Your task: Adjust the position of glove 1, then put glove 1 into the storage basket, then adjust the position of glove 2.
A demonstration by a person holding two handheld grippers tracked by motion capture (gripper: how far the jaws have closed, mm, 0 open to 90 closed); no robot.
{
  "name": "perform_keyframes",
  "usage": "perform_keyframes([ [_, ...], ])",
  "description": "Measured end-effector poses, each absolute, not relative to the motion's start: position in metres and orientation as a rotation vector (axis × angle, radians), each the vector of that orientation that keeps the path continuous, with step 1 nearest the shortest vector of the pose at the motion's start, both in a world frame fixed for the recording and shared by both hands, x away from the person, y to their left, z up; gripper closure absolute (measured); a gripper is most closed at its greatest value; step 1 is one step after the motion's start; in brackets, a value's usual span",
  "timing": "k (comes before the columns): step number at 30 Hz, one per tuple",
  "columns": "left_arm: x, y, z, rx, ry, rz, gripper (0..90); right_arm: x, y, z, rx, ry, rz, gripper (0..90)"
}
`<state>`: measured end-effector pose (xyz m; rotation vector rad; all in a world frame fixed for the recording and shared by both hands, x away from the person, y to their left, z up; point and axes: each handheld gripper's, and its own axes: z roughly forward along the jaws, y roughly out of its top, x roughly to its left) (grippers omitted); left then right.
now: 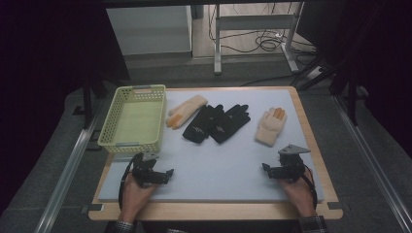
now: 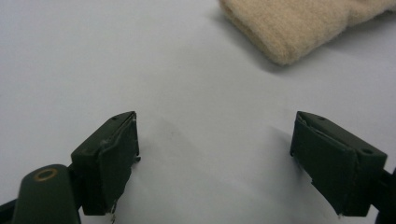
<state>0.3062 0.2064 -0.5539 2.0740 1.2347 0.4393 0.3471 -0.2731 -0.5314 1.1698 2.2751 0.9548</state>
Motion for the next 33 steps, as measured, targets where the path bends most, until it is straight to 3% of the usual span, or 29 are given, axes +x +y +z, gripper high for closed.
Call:
perform_keyframes([
  [33, 0.3060, 0.2065, -0.5540, 2.072, 1.235, 0.441, 2.1, 0.3474, -0.2708, -0.5272, 1.170, 2.274, 0.967, 18.9],
])
